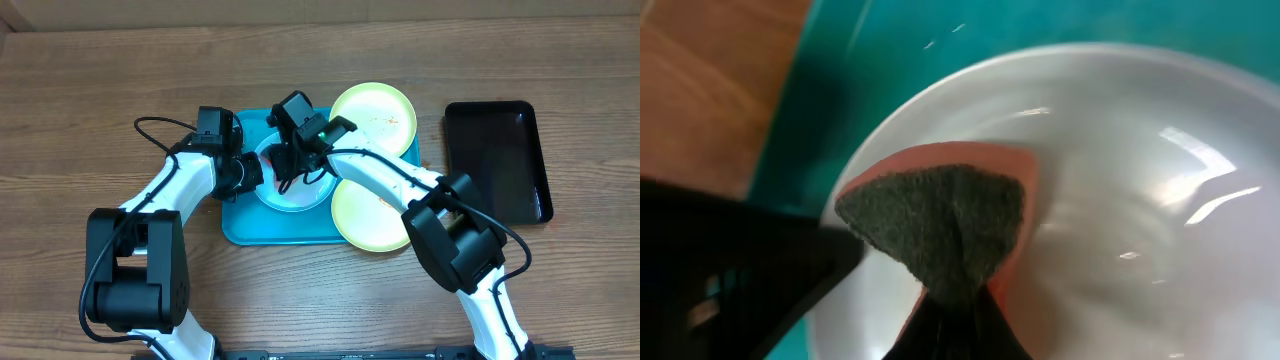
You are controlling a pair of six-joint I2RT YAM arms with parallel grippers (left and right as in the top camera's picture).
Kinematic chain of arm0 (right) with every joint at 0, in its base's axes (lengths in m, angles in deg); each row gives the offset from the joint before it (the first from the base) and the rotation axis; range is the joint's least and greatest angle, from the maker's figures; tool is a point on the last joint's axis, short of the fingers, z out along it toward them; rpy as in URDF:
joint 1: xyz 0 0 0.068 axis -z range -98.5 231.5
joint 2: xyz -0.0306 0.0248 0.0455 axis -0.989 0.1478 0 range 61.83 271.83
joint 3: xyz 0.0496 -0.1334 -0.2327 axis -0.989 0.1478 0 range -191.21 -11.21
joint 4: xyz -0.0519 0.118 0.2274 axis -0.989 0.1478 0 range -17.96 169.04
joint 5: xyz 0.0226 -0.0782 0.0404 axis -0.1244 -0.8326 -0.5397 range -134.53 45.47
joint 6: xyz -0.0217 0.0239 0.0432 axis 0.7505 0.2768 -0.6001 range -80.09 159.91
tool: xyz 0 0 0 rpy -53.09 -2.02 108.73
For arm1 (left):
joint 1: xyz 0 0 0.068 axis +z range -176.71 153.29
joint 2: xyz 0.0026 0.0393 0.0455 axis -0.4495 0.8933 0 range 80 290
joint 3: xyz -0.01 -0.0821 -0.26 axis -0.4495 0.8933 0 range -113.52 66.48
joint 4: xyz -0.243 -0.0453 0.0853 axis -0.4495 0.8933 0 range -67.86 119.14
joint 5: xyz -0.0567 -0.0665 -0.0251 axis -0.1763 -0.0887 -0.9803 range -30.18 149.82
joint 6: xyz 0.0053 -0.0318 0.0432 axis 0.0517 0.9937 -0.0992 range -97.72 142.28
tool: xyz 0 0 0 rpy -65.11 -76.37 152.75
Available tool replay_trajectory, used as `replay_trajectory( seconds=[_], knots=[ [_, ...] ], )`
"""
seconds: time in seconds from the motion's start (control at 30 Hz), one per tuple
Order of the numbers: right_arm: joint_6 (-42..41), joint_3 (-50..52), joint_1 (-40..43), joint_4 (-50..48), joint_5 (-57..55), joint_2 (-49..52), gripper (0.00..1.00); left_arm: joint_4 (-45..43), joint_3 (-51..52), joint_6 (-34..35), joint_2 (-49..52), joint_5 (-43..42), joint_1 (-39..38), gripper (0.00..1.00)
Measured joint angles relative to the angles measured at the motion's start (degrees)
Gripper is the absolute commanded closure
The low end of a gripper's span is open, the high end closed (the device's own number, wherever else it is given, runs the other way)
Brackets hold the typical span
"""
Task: Clean dirty plates on tray and stack at the side
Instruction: 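Scrub the blue plate with the sponge while the left gripper holds it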
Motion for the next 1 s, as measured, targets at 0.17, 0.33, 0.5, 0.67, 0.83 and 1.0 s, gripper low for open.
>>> replay_trajectory(
  seconds=[0.17, 0.33, 0.5, 0.67, 0.83, 1.0],
  knots=[
    [-3.0, 0.0, -0.3, 4.4, 3.1, 0.0, 0.96, 0.0, 0.0, 0.0, 0.0, 0.0, 0.0, 0.96],
    [-4.2, 0.0, -0.3, 9.5, 3.8, 0.0, 0.96, 0.0, 0.0, 0.0, 0.0, 0.0, 0.0, 0.96],
    [-5.0, 0.0, -0.4, 13.6, -1.4, 0.0, 0.96, 0.1, 0.0, 0.0, 0.0, 0.0, 0.0, 0.96],
    [-5.2, -0.1, -1.1, 13.6, -10.3, 0.0, 0.96, 0.2, 0.0, 0.0, 0.0, -0.2, 0.0, 0.96],
    [-5.0, -0.1, -1.4, 7.2, -21.8, 0.0, 0.96, 0.1, 0.0, 0.0, 0.0, -0.2, 0.0, 0.96],
    [-4.1, -0.1, -0.6, -0.3, -30.7, 0.0, 0.96, 0.1, 0.0, 0.0, 0.0, -0.2, 0.0, 0.96]
  ],
)
